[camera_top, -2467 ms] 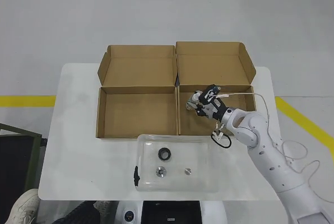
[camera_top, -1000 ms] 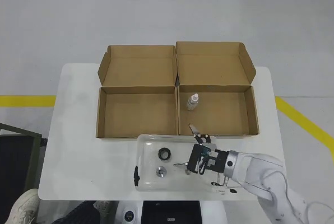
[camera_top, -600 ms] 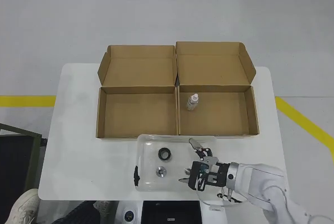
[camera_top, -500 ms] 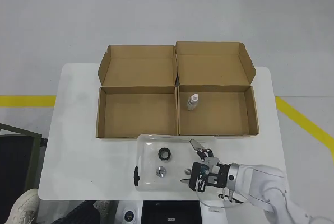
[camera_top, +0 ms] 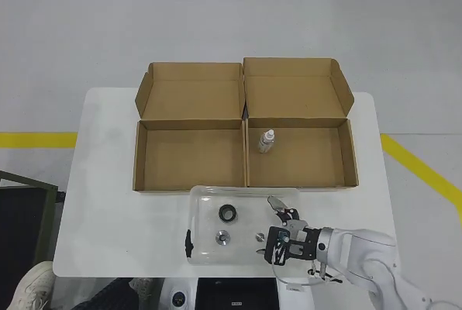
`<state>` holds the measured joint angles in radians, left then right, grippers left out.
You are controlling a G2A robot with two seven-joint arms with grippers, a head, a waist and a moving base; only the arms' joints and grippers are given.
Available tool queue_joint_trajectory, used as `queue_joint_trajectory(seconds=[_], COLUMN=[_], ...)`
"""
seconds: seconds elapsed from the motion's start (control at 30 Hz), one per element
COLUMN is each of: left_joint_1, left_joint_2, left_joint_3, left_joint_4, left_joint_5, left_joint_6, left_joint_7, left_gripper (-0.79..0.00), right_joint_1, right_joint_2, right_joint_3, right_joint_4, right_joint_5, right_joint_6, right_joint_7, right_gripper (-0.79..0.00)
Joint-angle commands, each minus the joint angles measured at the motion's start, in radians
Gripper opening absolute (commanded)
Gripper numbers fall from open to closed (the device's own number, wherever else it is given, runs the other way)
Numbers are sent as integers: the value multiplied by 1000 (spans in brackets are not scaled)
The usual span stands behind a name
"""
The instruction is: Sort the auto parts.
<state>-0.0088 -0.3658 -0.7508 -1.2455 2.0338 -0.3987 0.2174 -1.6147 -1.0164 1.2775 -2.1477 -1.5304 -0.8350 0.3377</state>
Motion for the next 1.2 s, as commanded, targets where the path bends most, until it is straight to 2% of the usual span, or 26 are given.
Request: queue_joint_trajectory(seconds=[0.0,0.07,0.27,0.63,1.17], left_joint_1=[0,0,0,0,0], left_joint_2=[0,0,0,0,0], left_joint_3=[0,0,0,0,0], left_joint_4=[0,0,0,0,0], left_joint_5=[0,0,0,0,0], left_joint_6=[0,0,0,0,0], left_joint_7=[0,0,0,0,0], left_gripper=[0,0,0,0,0], right_joint_1=[8,15,30,69,136], right_joint_2=[1,1,3,2,-6], right_joint_3=[-4,-8,-21,-81,-172], right_joint_4=[9,17,36,66,108], right_joint_5=[5,7,17,23,56], right_joint_6=[-6,-11,-21,-22,-2], right_joint_7=[11,27,73,159,305], right_gripper=[0,0,-77,-123,-259])
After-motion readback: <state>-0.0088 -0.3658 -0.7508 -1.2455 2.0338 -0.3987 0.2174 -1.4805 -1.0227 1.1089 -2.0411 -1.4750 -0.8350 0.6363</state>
